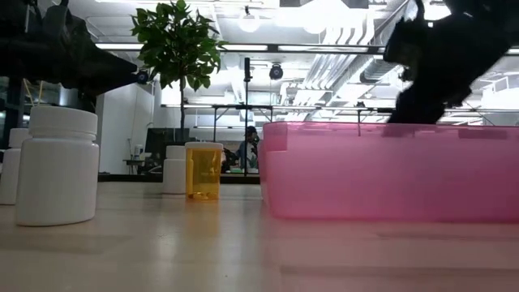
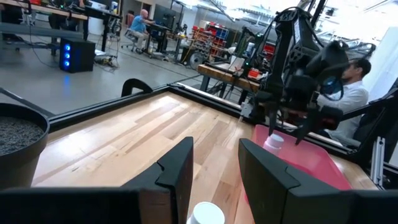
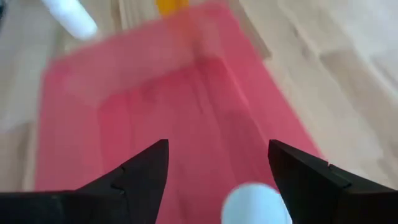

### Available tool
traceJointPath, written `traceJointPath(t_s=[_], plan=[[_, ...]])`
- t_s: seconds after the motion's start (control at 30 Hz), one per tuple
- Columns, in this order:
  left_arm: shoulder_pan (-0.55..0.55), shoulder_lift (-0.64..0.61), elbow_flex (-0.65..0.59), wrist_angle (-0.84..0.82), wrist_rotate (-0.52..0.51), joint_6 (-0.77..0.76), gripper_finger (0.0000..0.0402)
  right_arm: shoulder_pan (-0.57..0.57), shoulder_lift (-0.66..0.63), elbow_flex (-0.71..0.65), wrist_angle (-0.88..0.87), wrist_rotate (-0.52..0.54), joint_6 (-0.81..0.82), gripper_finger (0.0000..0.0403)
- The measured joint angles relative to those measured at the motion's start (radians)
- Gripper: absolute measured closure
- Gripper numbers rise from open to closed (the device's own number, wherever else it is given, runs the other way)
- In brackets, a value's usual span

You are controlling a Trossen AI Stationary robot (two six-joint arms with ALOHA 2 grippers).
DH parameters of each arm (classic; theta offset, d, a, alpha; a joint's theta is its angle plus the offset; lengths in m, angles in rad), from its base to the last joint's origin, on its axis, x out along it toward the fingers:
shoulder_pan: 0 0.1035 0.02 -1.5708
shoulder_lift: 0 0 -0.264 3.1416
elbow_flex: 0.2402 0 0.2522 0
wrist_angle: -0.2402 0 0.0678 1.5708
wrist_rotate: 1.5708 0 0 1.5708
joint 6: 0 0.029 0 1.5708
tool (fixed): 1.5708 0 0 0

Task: Pick and place pill bottles into a basket
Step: Put the white pill bottle into the pink bin

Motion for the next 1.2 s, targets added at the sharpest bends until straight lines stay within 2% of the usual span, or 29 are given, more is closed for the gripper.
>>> traceJointPath(t_s=[0.2, 0.43, 0.53, 0.7, 0.8, 0.93, 0.97, 1.1, 1.2], plan=[[0.0, 0.0, 0.0, 0.001, -0.007, 0.0, 0.0238, -0.04, -0.097, 0.0, 0.014, -0.005, -0.046, 0.0139], [0.0, 0.0, 0.0, 0.001, -0.01, -0.01, 0.0238, -0.086, -0.222, 0.0, 0.118, 0.004, -0.13, 0.014], [0.0, 0.0, 0.0, 0.001, -0.01, -0.025, 0.0238, -0.13, -0.274, 0.0, 0.134, 0.001, -0.196, 0.0153], [0.0, 0.0, 0.0, 0.001, -0.012, -0.026, 0.0238, -0.228, -0.361, 0.0, 0.109, -0.164, -0.28, 0.022], [0.0, 0.0, 0.0, 0.001, -0.02, -0.026, 0.0238, -0.264, -0.411, 0.0, 0.061, -0.256, -0.314, 0.0286], [0.0, 0.0, 0.0, 0.001, -0.026, -0.026, 0.0238, -0.284, -0.489, 0.0, -0.057, -0.278, -0.33, 0.0382], [0.0, 0.0, 0.0, 0.001, -0.026, -0.026, 0.0238, -0.287, -0.512, 0.0, -0.08, -0.276, -0.331, 0.0392], [0.0, 0.0, 0.0, 0.002, -0.033, -0.026, 0.0238, -0.288, -0.605, 0.0, -0.136, -0.23, -0.354, 0.0373], [0.0, 0.0, 0.0, 0.002, -0.035, -0.026, 0.0238, -0.288, -0.668, 0.0, -0.167, -0.206, -0.366, 0.0381]])
